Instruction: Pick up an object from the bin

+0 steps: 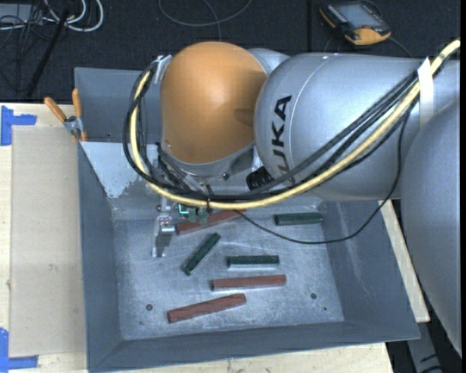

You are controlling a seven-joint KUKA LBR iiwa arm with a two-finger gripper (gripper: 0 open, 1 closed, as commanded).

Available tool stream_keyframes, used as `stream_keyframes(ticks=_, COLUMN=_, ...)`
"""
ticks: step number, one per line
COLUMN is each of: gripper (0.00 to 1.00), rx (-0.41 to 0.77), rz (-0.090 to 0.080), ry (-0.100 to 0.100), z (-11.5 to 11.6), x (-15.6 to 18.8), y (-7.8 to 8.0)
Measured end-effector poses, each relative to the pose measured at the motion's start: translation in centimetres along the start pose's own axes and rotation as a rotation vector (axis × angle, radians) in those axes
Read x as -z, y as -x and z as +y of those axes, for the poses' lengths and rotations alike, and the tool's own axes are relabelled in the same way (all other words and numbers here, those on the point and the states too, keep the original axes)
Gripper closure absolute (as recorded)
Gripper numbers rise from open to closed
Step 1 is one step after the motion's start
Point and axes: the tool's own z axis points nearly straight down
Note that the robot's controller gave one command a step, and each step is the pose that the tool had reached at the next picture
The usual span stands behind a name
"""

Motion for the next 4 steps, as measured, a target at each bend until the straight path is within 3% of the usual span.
stream_keyframes(ticks=1, gripper=0.0, rx=-0.003, rz=-0.006, ry=0.001, z=-0.1, x=0.4, y=0.2)
stream_keyframes(ticks=2, gripper=0.0, rx=0.003, rz=-0.013, ry=0.004, z=-3.3, x=-4.6, y=1.7)
stream_keyframes(ticks=3, gripper=0.0, rx=0.165, rz=-0.002, ry=-0.001, z=-5.3, x=-7.4, y=3.1)
stream_keyframes(ticks=4, gripper=1.0, rx=0.279, rz=-0.019, ry=0.005, z=-7.2, x=-16.9, y=4.7)
